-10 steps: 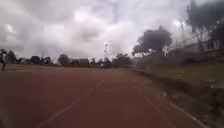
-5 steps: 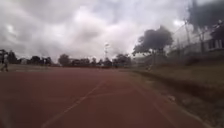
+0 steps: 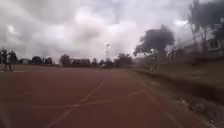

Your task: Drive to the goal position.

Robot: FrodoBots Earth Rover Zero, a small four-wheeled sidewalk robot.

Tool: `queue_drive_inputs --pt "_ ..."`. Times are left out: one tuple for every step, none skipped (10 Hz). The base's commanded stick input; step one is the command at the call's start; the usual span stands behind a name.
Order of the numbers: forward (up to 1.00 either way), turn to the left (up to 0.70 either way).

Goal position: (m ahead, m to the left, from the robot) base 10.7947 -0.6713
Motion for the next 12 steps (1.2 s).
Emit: queue_drive_inputs --pt "0.70 0.00" --pt "0.70 0.00" --pt "0.70 0.00" --pt "0.70 0.00" --pt "0.70 0.00" --pt "0.70 0.00" --pt "0.70 0.00" --pt "0.70 0.00" --pt "0.70 0.00" --pt "0.70 0.00" --pt "0.70 -0.13" --pt "0.70 -0.34"
